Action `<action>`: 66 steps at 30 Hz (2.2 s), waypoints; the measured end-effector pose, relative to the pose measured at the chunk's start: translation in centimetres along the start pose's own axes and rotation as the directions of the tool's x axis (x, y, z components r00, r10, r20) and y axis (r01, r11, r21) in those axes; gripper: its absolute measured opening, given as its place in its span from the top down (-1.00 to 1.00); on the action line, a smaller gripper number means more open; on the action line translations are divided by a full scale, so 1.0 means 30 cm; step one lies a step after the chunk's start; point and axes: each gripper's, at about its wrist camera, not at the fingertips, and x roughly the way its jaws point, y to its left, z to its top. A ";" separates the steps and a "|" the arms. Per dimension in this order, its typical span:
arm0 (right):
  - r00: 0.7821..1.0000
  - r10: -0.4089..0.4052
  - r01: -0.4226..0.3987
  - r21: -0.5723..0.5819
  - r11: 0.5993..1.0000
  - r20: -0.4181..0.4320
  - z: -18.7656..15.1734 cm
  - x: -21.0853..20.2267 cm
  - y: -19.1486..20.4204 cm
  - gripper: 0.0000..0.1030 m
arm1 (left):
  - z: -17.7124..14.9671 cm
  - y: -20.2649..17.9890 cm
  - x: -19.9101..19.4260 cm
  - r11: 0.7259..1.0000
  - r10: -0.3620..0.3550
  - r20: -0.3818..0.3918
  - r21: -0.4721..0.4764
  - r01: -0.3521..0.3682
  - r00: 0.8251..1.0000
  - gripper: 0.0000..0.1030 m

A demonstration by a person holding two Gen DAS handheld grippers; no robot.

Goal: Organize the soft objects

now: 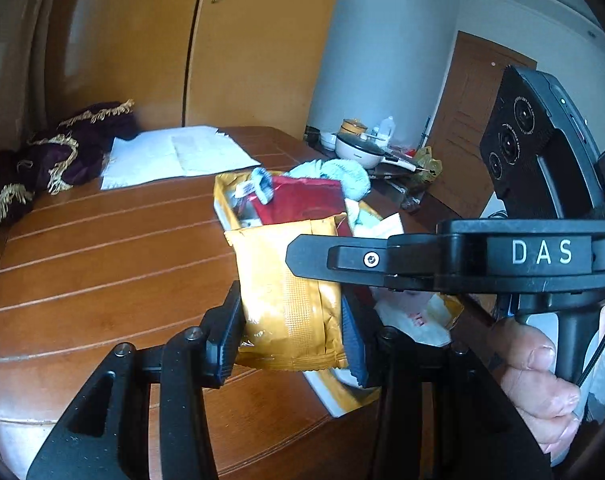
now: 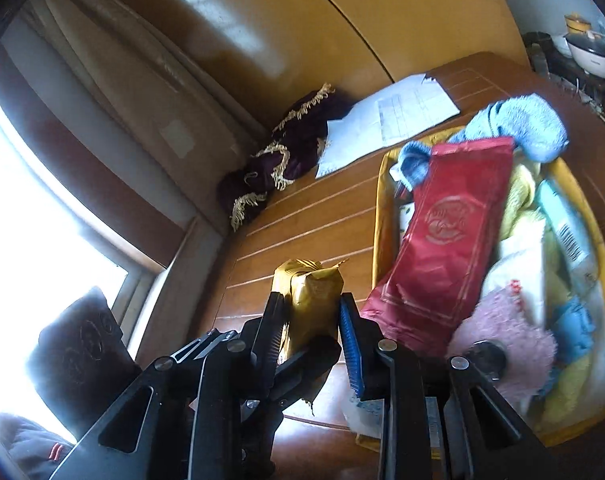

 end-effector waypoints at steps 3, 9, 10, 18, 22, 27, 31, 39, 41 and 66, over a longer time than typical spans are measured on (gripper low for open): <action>0.999 0.012 -0.012 -0.001 1.000 0.041 0.016 -0.068 -0.053 0.45 | 0.027 -0.073 0.024 1.000 -0.007 0.019 0.023 0.006 1.000 0.18; 0.996 0.047 -0.051 0.050 0.997 0.081 0.021 -0.151 -0.207 0.45 | 0.057 -0.198 0.133 0.996 0.017 -0.006 0.086 -0.017 1.000 0.18; 0.995 0.054 -0.059 0.063 0.996 0.083 0.031 -0.155 -0.233 0.45 | 0.065 -0.210 0.156 0.996 0.020 -0.015 0.088 -0.019 1.000 0.18; 0.995 0.098 -0.098 0.097 0.990 0.001 0.150 -0.096 -0.338 0.47 | 0.113 -0.211 0.302 0.997 0.057 -0.048 0.051 -0.055 0.997 0.12; 0.994 0.095 -0.090 0.080 0.993 -0.054 0.203 -0.035 -0.359 0.47 | 0.112 -0.176 0.319 0.999 0.037 -0.049 -0.007 -0.038 0.998 -0.16; 0.987 0.125 -0.116 0.093 0.989 -0.101 0.225 -0.001 -0.393 0.41 | 0.105 -0.161 0.308 0.997 0.060 -0.028 -0.052 -0.061 0.998 -0.19; 0.994 0.076 -0.071 0.063 0.996 -0.084 0.220 -0.015 -0.373 0.31 | 0.105 -0.173 0.311 0.995 0.082 -0.032 -0.052 -0.083 0.996 -0.18; 0.997 0.015 -0.017 0.026 1.000 0.075 0.158 -0.143 -0.297 -0.06 | 0.091 -0.210 0.220 0.991 0.121 -0.023 -0.047 -0.122 0.992 -0.33; 0.996 -0.001 0.001 0.000 1.000 0.088 0.123 -0.160 -0.267 -0.06 | 0.082 -0.202 0.196 0.988 0.135 -0.026 -0.074 -0.137 0.991 -0.41; 0.978 -0.195 0.203 -0.126 0.971 0.070 -0.090 -0.179 -0.015 -0.19 | -0.030 -0.029 -0.014 0.923 0.272 -0.106 -0.251 -0.291 0.956 -0.49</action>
